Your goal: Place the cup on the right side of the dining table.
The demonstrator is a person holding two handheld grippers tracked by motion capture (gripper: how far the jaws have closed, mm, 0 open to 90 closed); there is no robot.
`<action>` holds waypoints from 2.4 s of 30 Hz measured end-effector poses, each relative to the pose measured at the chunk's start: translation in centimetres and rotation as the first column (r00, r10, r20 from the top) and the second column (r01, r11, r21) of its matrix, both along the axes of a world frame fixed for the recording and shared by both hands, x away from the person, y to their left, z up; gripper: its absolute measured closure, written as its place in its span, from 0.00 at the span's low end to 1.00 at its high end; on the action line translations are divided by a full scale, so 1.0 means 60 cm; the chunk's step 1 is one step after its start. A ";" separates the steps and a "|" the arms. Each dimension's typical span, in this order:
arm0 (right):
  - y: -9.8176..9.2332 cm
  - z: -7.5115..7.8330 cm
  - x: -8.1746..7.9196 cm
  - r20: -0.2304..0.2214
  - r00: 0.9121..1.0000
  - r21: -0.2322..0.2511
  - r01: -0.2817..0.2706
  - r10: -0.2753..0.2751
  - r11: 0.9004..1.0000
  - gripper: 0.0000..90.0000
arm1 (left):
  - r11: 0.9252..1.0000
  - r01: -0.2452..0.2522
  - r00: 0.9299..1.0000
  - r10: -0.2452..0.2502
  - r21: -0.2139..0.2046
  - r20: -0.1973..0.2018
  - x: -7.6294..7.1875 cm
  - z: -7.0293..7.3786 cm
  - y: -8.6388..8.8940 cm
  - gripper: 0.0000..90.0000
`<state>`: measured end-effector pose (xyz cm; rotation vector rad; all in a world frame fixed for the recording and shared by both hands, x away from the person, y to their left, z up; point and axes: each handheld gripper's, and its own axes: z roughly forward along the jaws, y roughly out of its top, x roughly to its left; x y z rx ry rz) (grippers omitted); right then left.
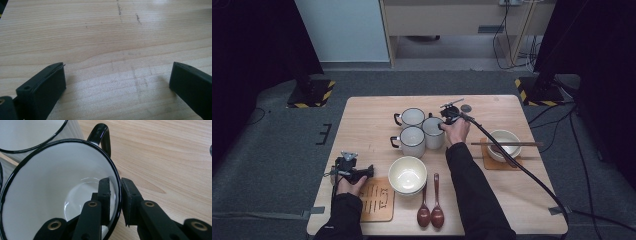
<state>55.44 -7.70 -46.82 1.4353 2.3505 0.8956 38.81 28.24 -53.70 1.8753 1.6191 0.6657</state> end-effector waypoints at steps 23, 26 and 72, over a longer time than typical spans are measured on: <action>-0.004 0.016 0.001 -0.011 0.998 -0.070 -0.058 0.057 0.996 0.91 | 1.000 0.000 1.000 0.000 0.000 0.000 0.000 0.000 0.000 0.00; -0.011 0.016 -0.002 -0.005 0.998 -0.055 -0.060 0.060 0.997 0.91 | 1.000 0.000 1.000 0.000 0.000 0.000 0.000 0.000 0.000 0.00; -0.069 0.035 -0.019 0.002 0.999 0.082 -0.049 0.049 0.995 0.93 | 1.000 0.000 1.000 0.000 0.000 0.000 0.000 0.000 0.000 0.00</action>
